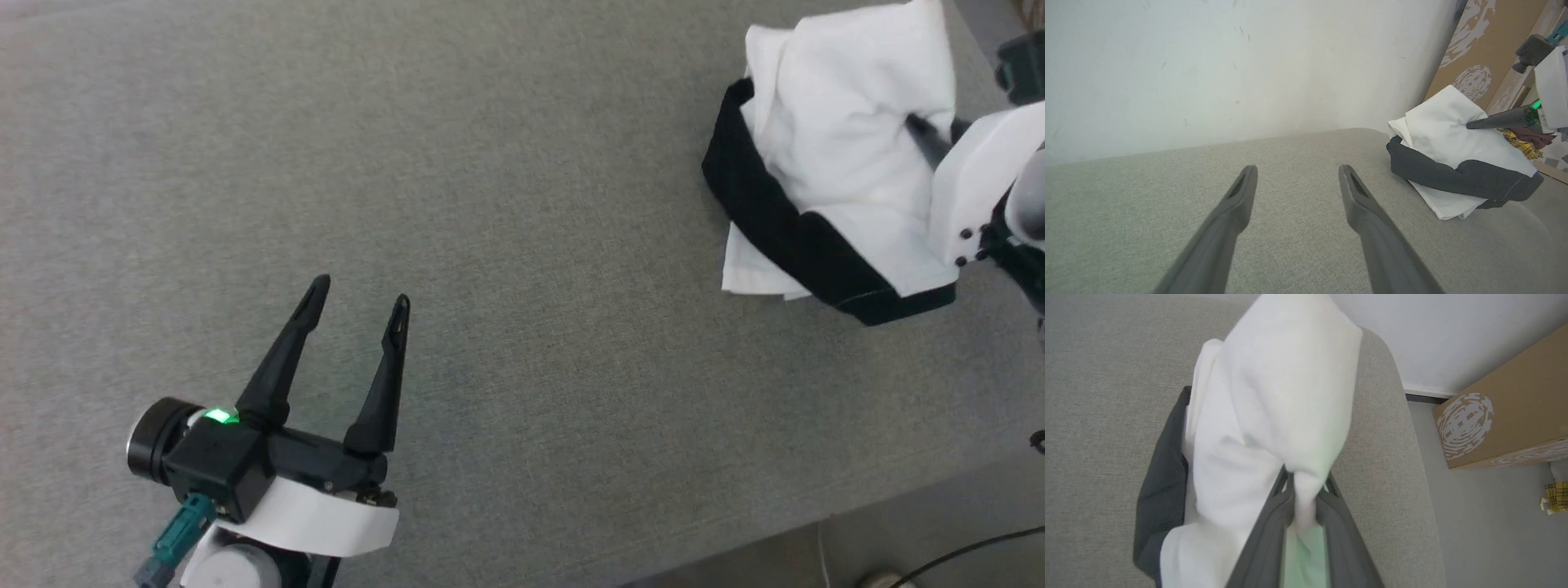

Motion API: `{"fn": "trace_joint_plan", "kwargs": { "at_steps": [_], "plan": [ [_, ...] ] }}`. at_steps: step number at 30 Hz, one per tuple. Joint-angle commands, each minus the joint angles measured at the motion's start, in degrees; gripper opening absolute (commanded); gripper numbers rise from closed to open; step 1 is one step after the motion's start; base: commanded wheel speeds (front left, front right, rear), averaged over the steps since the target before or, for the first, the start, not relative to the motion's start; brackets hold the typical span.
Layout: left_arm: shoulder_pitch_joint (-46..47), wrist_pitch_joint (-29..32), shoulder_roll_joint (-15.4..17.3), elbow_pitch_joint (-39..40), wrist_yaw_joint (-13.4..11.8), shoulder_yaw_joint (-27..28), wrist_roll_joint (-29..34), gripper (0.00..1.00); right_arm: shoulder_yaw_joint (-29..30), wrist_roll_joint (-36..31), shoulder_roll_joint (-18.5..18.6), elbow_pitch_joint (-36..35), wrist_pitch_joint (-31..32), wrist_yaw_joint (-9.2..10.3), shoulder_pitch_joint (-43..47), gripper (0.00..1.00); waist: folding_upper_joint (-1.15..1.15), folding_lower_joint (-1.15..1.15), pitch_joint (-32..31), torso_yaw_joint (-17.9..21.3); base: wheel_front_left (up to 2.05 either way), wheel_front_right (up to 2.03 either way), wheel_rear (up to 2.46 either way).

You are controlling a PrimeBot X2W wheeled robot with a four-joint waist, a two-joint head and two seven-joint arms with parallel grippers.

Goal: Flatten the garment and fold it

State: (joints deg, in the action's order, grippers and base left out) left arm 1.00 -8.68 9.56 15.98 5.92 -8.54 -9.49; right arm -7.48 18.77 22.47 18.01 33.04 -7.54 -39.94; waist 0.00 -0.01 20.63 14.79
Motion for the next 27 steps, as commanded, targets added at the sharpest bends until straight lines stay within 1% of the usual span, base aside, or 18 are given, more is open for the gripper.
{"fn": "trace_joint_plan", "kwargs": {
  "at_steps": [1, 6, 14, 19, 20, 21, 23, 24, 26, 27],
  "plan": [
    [1.3, 0.5, 0.6, 0.8, -0.2, -0.1, 0.5, 1.00, 0.3, 0.4, 0.8, 0.8, -1.0, 0.05, -1.6, 0.00, 0.00, 0.01, 3.4, 2.7, 0.00, 0.00, 0.00],
    [2.3, 2.1, 2.1, 2.9, 0.0, -0.2, 1.0, 1.00, 1.3, 0.3, 3.4, 2.8, -3.4, 0.05, -4.5, 0.00, 0.00, 0.01, 6.9, 3.2, 0.00, 0.00, 0.00],
    [4.8, 4.6, 4.4, 6.6, 0.2, -0.6, 2.1, 1.00, 2.6, -1.4, 7.0, 7.0, -8.1, 0.05, -8.8, 0.00, 0.00, 0.01, 13.0, 2.3, 0.00, 0.00, 0.00],
    [6.1, 5.6, 5.2, 8.1, 0.3, -0.9, 2.5, 1.00, 3.2, -2.5, 7.0, 11.2, -11.0, 0.05, -10.8, 0.00, 0.00, 0.01, 15.1, 1.7, 0.00, 0.00, 0.00],
    [6.3, 5.7, 5.3, 8.4, 0.3, -0.9, 2.5, 1.00, 3.3, -2.8, 7.0, 12.2, -11.4, 0.05, -11.2, 0.03, 0.00, 0.01, 15.5, 1.6, 0.00, 0.00, 0.00],
    [6.6, 5.9, 5.5, 8.7, 0.3, -1.0, 2.7, 1.00, 3.3, -3.3, 7.1, 13.1, -11.8, 0.05, -11.5, 0.13, 0.00, 0.01, 15.7, 1.6, 0.00, 0.00, 0.00],
    [6.9, 6.1, 5.6, 9.2, 0.2, -1.1, 2.9, 1.00, 3.6, -4.2, 7.2, 14.6, -12.8, 0.05, -12.1, 0.25, 0.00, 0.01, 16.1, 1.4, 0.00, 0.00, 0.00],
    [7.1, 6.2, 5.7, 9.3, 0.2, -1.1, 3.0, 1.00, 3.8, -4.4, 7.3, 15.5, -13.1, 0.05, -12.4, 0.29, 0.00, 0.01, 16.2, 1.3, 0.00, 0.00, 0.00],
    [7.4, 6.3, 5.8, 9.3, 0.2, -1.2, 2.9, 1.00, 4.4, -5.0, 7.6, 17.2, -13.9, 0.05, -13.0, 0.35, 0.00, 0.01, 16.4, 1.1, 0.00, 0.00, 0.00],
    [7.5, 6.3, 5.8, 9.3, 0.2, -1.3, 2.9, 1.00, 4.7, -5.3, 7.7, 17.9, -14.3, 0.05, -13.3, 0.48, 0.00, 0.01, 16.4, 1.0, 0.00, 0.00, 0.00]
  ]
}}
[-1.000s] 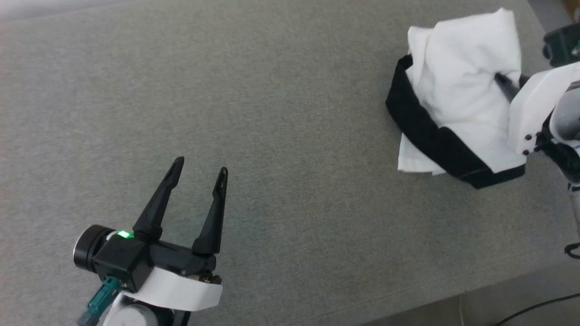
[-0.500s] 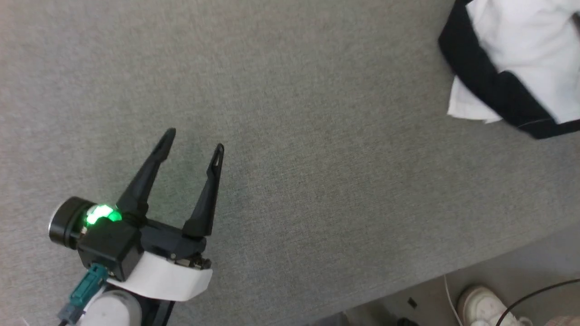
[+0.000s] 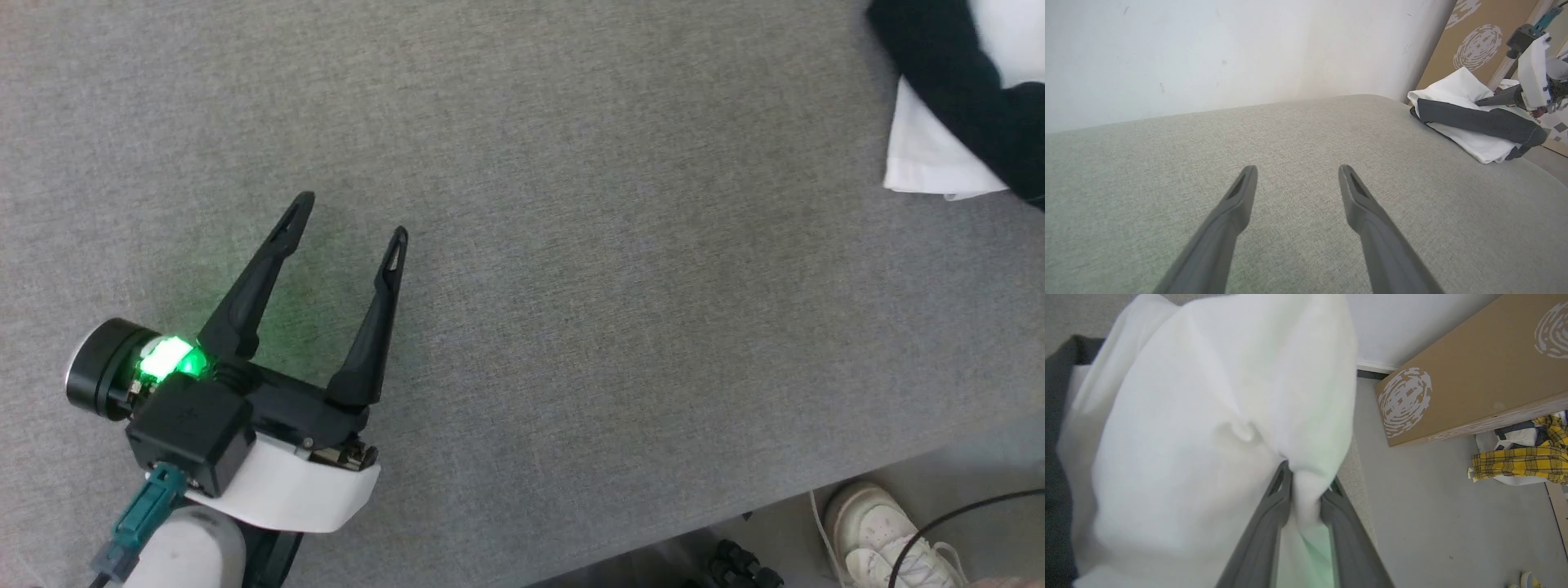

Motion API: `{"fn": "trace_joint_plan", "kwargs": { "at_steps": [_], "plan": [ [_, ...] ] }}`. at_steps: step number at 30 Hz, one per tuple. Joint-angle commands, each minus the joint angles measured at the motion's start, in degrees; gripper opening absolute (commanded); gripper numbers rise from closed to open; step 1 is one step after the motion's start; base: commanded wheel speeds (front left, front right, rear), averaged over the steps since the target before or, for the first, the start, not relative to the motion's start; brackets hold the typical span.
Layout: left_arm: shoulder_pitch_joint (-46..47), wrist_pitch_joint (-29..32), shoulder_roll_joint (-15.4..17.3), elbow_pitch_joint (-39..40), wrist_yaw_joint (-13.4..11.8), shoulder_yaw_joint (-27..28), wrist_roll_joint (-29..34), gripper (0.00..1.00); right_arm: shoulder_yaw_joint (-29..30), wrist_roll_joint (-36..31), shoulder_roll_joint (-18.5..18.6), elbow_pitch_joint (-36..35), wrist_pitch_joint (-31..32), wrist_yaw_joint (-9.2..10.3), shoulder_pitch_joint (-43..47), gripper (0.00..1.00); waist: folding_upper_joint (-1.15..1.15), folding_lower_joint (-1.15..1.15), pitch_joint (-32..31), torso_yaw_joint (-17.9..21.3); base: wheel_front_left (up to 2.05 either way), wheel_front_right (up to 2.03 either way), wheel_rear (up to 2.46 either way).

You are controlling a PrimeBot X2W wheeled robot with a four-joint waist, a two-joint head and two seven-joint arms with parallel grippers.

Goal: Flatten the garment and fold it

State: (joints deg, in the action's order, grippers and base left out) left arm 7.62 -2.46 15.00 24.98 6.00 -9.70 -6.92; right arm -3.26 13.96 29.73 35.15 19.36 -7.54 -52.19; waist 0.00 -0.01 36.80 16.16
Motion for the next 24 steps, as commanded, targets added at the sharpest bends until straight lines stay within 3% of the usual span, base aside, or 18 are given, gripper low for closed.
{"fn": "trace_joint_plan", "kwargs": {
  "at_steps": [1, 2, 15, 24],
  "plan": [
    [1.0, 0.1, 0.3, 0.2, 0.0, -0.1, 0.3, 1.00, 0.7, -0.9, 0.4, 1.5, -1.0, 0.05, -1.3, 0.81, 0.00, 0.01, 0.3, -0.4, 0.00, 0.00, 0.00],
    [1.1, 0.0, 0.3, 0.1, 0.0, -0.2, 0.3, 1.00, 0.9, -1.3, 0.4, 2.1, -1.3, 0.05, -1.5, 1.00, 0.00, 0.01, 0.3, -0.5, 0.00, 0.00, 0.00],
    [1.1, -2.2, -0.7, -3.2, -0.9, -0.6, -0.7, 1.00, 1.5, -1.9, -0.8, 5.6, -5.1, 0.05, -3.2, 1.00, 0.00, 0.01, -3.5, -1.3, 0.00, 0.00, 0.00],
    [-1.5, -8.0, -2.9, -8.7, -3.8, 0.4, -1.3, 1.00, 5.1, -1.6, -5.3, 1.6, -15.2, 0.05, 2.1, 1.00, 0.00, 0.01, -12.1, -3.3, 0.00, 0.00, 0.00]
  ]
}}
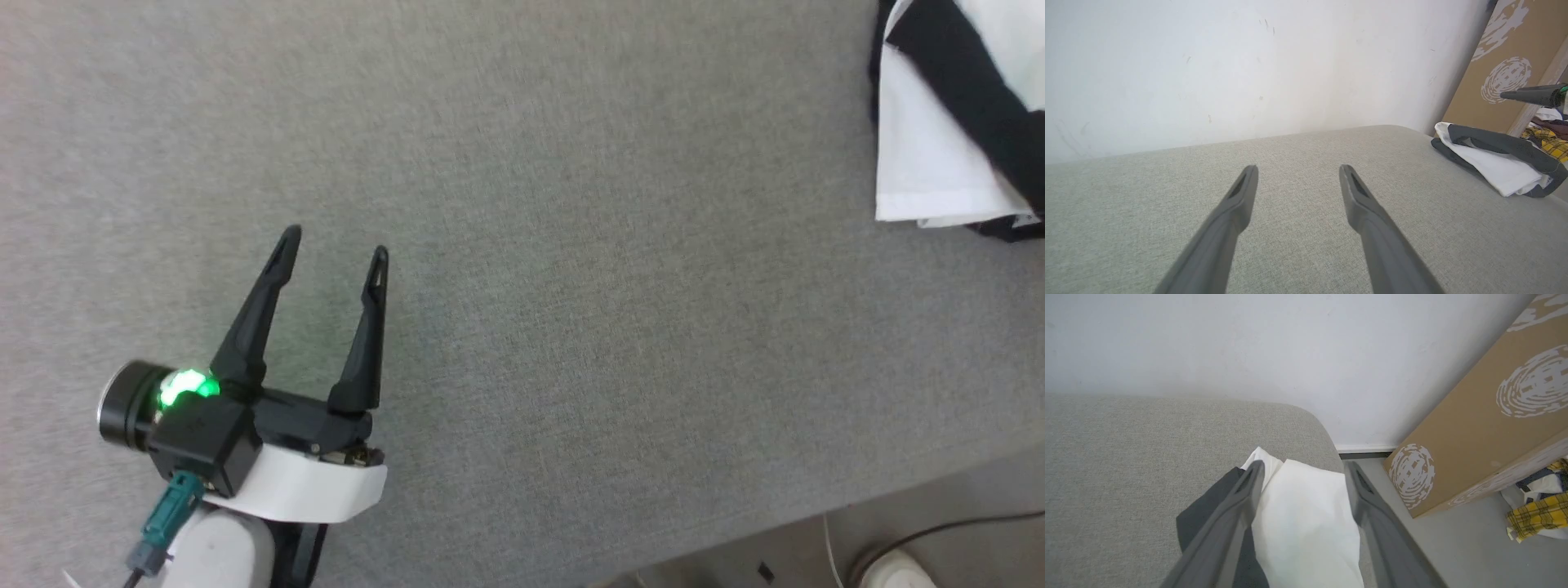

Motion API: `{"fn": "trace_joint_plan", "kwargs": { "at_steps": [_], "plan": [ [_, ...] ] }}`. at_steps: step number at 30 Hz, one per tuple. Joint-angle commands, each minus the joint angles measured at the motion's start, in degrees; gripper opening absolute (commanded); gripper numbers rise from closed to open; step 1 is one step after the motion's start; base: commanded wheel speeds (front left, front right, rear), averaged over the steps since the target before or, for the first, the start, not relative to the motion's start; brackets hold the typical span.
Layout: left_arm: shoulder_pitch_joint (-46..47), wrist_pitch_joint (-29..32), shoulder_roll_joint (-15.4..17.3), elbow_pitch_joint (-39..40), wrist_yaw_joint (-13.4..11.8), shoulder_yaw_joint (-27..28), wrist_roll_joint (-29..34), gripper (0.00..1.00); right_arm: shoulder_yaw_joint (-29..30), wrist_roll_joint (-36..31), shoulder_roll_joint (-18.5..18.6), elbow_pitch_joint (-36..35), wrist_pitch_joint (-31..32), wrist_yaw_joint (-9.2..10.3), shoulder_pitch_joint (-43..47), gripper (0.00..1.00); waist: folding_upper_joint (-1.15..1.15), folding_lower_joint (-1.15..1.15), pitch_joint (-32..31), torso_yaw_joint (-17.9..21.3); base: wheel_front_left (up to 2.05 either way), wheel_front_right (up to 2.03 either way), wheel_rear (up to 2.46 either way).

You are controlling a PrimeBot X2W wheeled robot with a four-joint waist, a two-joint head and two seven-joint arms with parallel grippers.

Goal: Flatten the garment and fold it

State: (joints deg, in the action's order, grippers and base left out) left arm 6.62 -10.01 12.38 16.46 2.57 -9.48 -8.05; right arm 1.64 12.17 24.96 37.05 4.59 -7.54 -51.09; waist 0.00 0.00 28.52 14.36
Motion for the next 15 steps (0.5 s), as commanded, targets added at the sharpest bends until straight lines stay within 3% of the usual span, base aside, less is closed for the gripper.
{"fn": "trace_joint_plan", "kwargs": {
  "at_steps": [1, 15],
  "plan": [
    [-0.7, -1.1, -0.6, -0.8, -0.8, 0.3, -0.2, 1.00, 0.9, 0.4, -1.3, -1.2, -1.4, 0.05, 2.3, 1.00, 0.00, 0.00, -5.0, -2.0, 0.00, 0.00, 0.00],
    [-6.7, -4.7, -3.6, -7.1, -4.4, 2.3, -1.4, 1.00, 9.2, 0.7, -13.9, -23.7, -5.3, 0.05, 32.6, 1.00, 0.00, 0.00, -17.9, -9.4, 0.00, 0.00, 0.00]
  ]
}}
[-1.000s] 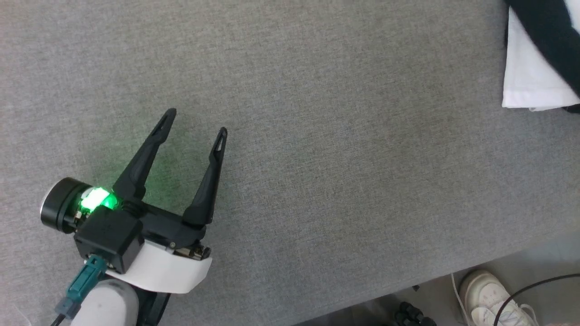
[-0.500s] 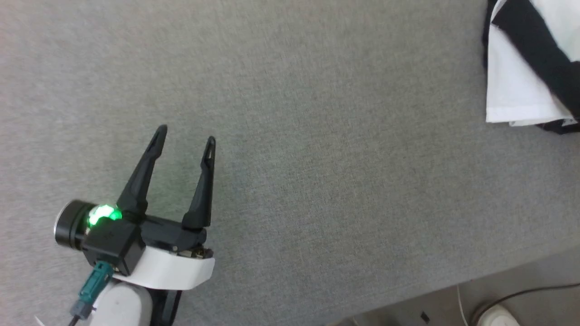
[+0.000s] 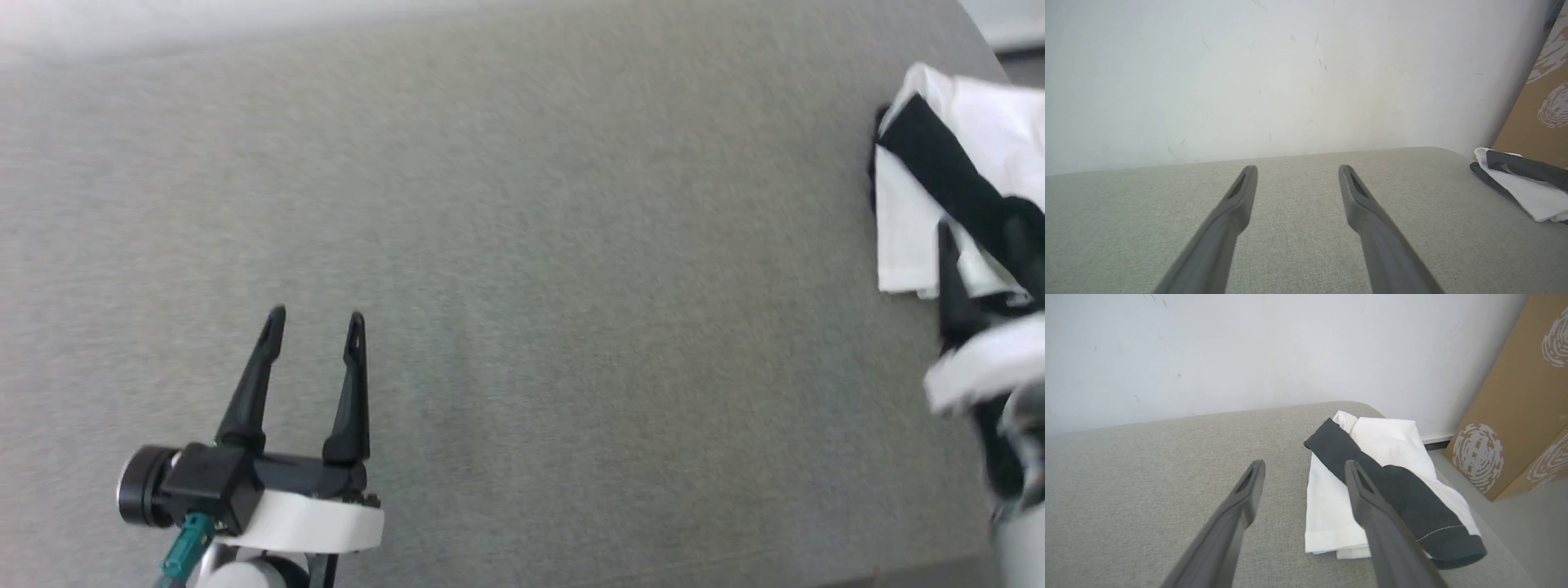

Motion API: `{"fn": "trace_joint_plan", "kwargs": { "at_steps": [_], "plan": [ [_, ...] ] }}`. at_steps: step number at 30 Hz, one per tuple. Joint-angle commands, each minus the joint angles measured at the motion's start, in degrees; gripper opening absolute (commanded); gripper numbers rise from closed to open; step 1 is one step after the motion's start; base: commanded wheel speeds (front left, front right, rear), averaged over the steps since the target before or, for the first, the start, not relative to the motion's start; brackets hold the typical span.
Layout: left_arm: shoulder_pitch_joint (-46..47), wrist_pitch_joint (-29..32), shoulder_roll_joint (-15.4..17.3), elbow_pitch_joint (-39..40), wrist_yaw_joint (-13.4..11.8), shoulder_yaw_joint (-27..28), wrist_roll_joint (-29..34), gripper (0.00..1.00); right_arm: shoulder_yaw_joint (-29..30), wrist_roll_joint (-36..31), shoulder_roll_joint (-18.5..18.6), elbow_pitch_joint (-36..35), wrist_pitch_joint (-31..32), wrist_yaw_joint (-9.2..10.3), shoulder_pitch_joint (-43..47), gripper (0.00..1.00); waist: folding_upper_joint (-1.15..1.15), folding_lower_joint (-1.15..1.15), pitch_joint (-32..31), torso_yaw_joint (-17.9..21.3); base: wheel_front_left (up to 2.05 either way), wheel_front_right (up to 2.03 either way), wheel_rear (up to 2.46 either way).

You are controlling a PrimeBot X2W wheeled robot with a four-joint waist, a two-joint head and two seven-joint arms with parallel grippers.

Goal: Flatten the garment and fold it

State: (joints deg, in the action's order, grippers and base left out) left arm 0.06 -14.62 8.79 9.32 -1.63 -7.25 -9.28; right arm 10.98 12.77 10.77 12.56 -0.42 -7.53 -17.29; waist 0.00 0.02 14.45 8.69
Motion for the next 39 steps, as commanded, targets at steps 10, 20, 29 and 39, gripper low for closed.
{"fn": "trace_joint_plan", "kwargs": {
  "at_steps": [10, 20, 29, 39],
  "plan": [
    [-2.5, -0.4, -2.1, -2.7, -1.7, 2.0, 0.7, 1.00, -2.7, -5.0, -6.8, -9.0, -2.3, 0.04, 13.0, 1.00, 0.00, -0.02, -8.8, -7.1, 0.00, 0.00, 0.00],
    [-4.1, -0.4, -4.2, -5.9, -0.4, 2.5, 1.7, 1.00, -6.4, -4.9, -7.9, -7.0, -7.6, 0.04, 18.2, 1.00, 0.00, -0.02, -13.2, -8.6, 0.00, 0.00, 0.00],
    [-7.0, -0.4, -4.6, -9.9, 1.4, 2.8, 3.2, 1.00, -6.6, -3.0, -7.9, -1.1, -11.8, 0.04, 20.7, 1.00, 0.00, -0.02, -16.1, -9.3, 0.00, 0.00, 0.00],
    [-8.2, -0.4, -5.4, -11.7, 0.6, 3.0, 3.6, 1.00, -6.3, -1.8, -7.9, 3.5, -14.5, 0.04, 19.4, 1.00, 0.00, -0.02, -17.9, -9.5, 0.00, 0.00, 0.00]
  ]
}}
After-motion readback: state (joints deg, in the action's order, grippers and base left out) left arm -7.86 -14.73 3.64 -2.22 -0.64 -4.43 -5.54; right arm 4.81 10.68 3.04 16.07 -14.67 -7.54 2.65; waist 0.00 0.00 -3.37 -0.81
